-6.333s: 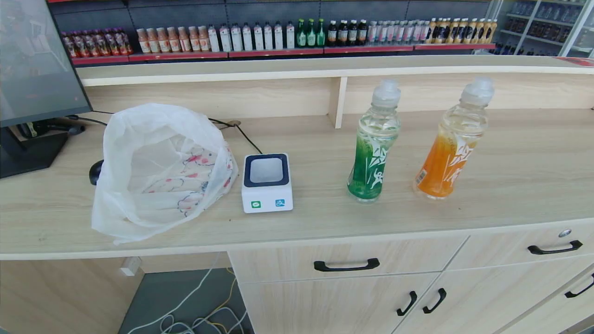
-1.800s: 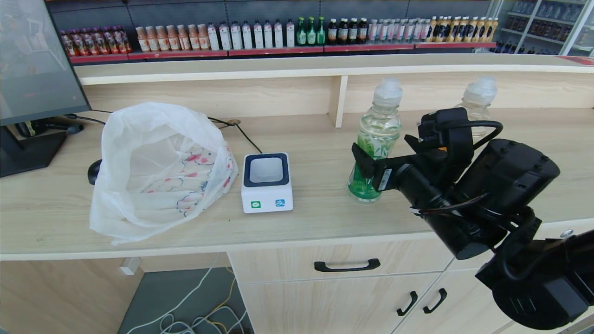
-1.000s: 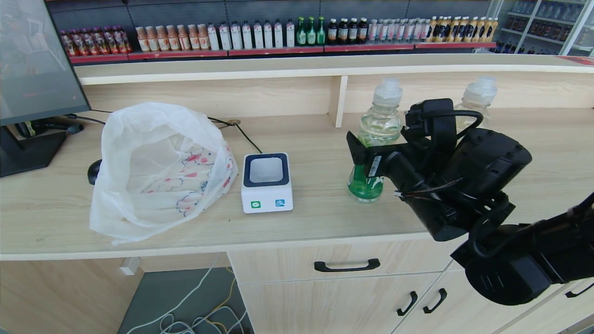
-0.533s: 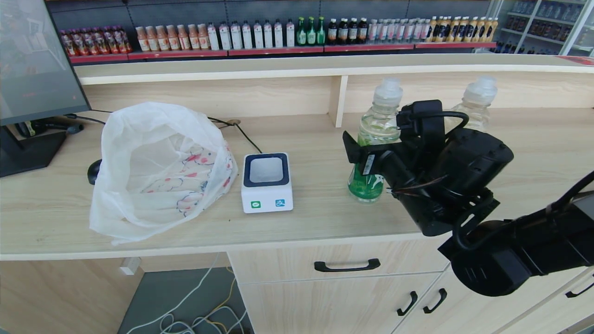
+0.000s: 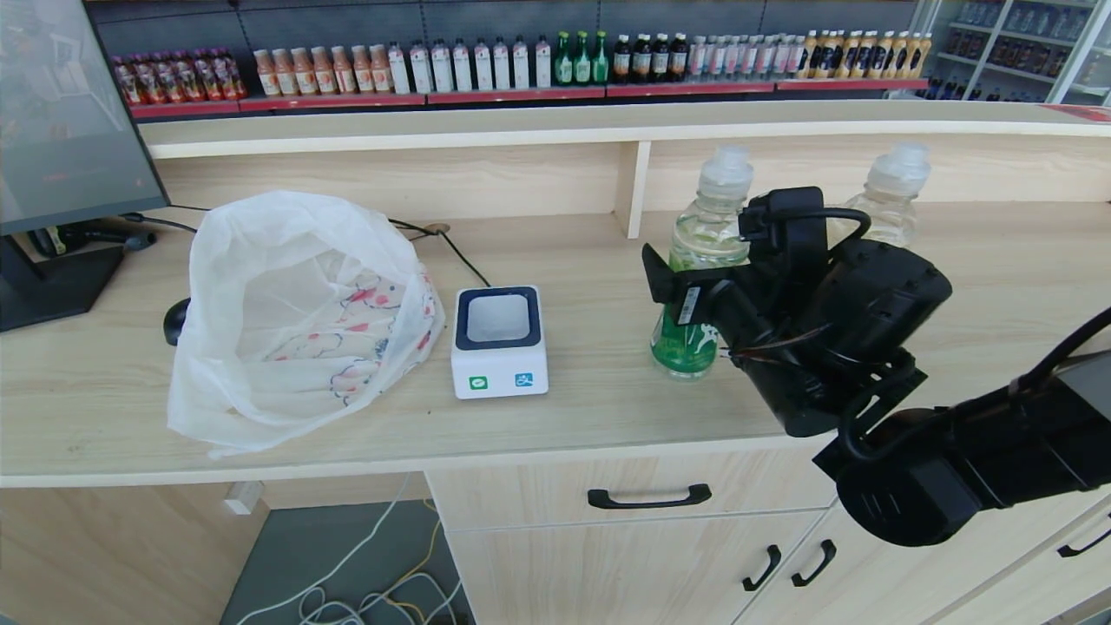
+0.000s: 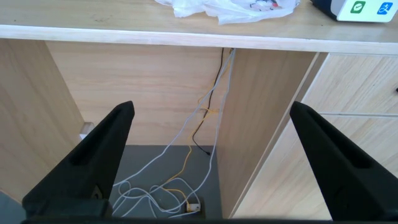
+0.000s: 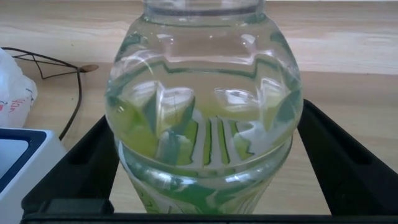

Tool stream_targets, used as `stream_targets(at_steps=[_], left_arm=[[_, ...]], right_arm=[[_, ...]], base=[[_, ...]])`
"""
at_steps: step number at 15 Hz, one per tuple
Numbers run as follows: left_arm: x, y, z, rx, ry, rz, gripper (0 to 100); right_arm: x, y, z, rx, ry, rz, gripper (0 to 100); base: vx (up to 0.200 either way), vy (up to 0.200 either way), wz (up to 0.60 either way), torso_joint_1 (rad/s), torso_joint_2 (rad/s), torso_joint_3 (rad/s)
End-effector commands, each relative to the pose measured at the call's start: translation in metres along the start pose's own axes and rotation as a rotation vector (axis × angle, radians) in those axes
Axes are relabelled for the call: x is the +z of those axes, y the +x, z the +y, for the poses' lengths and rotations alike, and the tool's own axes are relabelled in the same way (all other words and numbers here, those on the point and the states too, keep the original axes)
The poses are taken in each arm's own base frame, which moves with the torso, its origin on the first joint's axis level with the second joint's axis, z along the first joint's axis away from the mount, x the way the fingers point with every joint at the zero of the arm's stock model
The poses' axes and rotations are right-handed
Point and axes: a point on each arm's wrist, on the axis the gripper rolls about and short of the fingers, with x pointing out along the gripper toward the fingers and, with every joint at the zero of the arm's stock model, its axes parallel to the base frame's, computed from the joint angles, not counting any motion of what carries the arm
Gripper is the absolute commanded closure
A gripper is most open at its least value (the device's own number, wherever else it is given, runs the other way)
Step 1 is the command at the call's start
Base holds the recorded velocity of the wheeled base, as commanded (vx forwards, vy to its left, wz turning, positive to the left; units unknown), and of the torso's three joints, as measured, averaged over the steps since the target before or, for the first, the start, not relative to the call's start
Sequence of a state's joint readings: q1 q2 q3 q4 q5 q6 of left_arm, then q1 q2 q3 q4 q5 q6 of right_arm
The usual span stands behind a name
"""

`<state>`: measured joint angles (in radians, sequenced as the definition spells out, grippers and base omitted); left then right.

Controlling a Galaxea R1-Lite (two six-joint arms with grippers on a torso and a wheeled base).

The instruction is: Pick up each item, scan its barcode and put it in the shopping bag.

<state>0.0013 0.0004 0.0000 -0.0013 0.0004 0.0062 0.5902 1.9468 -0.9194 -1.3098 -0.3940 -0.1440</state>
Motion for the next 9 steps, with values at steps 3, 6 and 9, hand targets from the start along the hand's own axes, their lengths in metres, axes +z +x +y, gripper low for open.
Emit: stream_targets(at_steps=[3,6,9], left_arm=[[0.0000,0.0000,0.0000,0.001,0.000,-0.001,0],[0.0000,0.0000,0.0000,0.000,0.000,-0.001,0],[0.0000,0.0000,0.0000,0.001,0.000,-0.001,0]], right_arm=[[-0.0013,0.0015,-0.0027,-0.009,-0.005,0.002,0],[-0.0014,0.0012,-0.0034,-0.010,-0.006,0.003,0],[-0.0008,0.0010,-0.0035,-0.010,-0.003,0.002,100]], base=[[0.000,0.000,0.00,0.000,0.00,0.000],[0.000,0.000,0.00,0.000,0.00,0.000],[0.000,0.000,0.00,0.000,0.00,0.000]])
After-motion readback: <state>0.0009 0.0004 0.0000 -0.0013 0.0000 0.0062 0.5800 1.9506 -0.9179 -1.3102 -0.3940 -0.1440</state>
